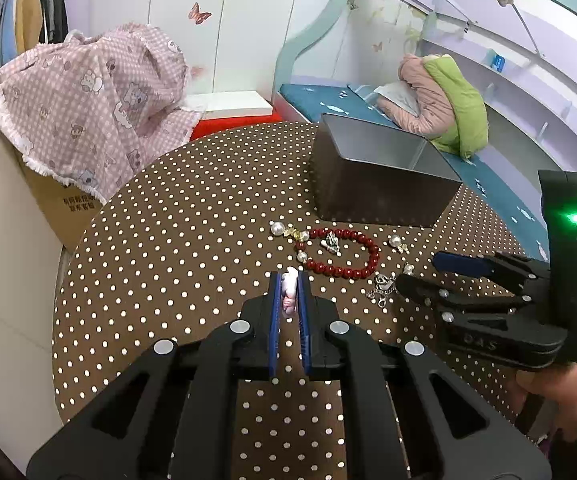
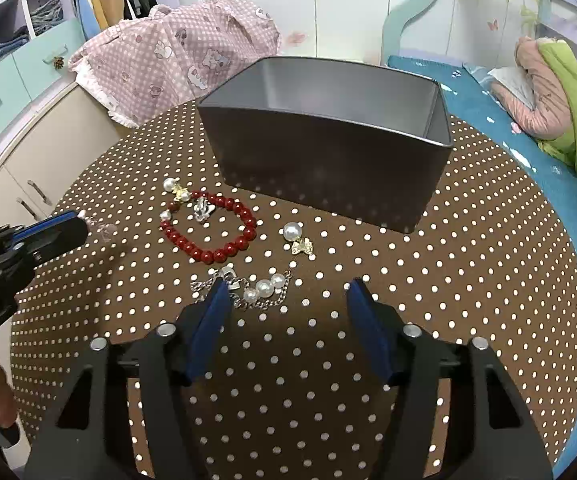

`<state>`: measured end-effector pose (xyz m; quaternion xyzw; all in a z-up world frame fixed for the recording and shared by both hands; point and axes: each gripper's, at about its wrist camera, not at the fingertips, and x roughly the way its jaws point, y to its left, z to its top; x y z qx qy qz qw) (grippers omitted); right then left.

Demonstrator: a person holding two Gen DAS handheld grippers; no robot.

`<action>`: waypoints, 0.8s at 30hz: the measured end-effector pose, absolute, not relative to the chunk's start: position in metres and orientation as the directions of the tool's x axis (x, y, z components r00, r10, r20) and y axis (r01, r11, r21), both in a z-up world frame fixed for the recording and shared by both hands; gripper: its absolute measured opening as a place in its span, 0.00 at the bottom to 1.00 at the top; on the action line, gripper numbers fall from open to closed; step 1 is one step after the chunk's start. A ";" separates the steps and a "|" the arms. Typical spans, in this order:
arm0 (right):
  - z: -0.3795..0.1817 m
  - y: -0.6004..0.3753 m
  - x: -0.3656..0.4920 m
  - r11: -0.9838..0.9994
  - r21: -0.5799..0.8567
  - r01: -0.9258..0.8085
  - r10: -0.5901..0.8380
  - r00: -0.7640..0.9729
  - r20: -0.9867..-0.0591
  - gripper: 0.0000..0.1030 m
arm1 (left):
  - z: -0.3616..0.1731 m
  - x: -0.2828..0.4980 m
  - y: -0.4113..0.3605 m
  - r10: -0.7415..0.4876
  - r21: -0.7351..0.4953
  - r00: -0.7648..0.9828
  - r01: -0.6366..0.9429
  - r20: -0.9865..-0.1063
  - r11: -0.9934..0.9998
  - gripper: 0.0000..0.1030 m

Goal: Organize jewelry
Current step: 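Grasp another pink charm with left tool while right tool grasps a pearl piece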

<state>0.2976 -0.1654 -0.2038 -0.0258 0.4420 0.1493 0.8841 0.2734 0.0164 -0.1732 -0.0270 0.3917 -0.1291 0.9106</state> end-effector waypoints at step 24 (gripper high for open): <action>-0.156 -0.202 0.274 0.916 0.203 -0.346 0.385 0.615 -0.688 0.10 | -0.155 0.266 0.019 -0.274 -0.164 0.684 0.223 -0.677 0.961 0.08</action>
